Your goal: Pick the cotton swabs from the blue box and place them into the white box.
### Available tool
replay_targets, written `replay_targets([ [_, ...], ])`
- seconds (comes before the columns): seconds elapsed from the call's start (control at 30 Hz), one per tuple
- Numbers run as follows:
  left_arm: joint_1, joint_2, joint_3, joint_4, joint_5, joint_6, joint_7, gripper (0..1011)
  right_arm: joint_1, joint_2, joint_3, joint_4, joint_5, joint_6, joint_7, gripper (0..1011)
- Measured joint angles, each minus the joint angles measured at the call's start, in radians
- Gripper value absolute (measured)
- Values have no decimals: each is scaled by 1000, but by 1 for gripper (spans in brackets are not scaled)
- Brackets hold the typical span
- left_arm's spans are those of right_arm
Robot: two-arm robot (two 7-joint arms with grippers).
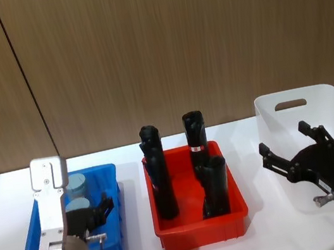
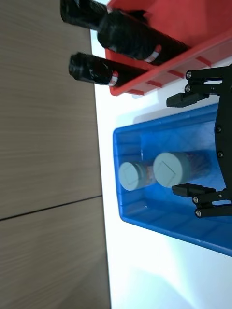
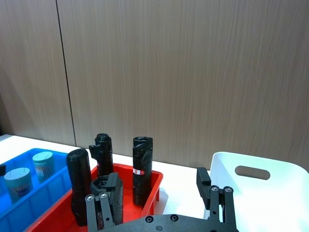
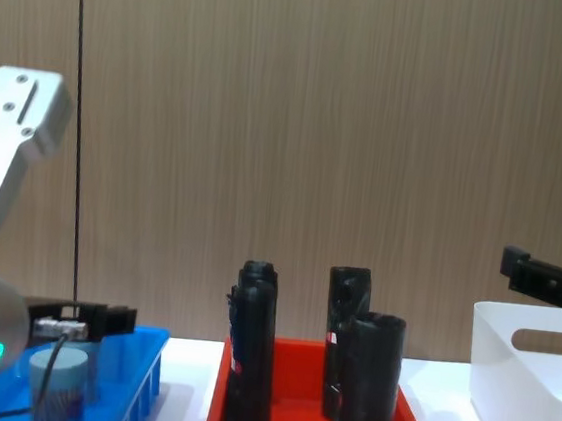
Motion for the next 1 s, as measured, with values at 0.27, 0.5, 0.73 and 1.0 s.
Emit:
replay_targets([
  [0.27,-2,5,-25,22,-43,47,15,1003,0,0,0,0,0,0,0,1002],
  [0.5,-16,5,-41,46,-61,72,7,1003,0,0,0,0,0,0,0,1002],
  [0.73,-30,5,-55,72,-67,83,-17,1003,0,0,0,0,0,0,0,1002],
  [1.0,-58,4,-70,114,-61,91,-67,1003,0,0,0,0,0,0,0,1002],
])
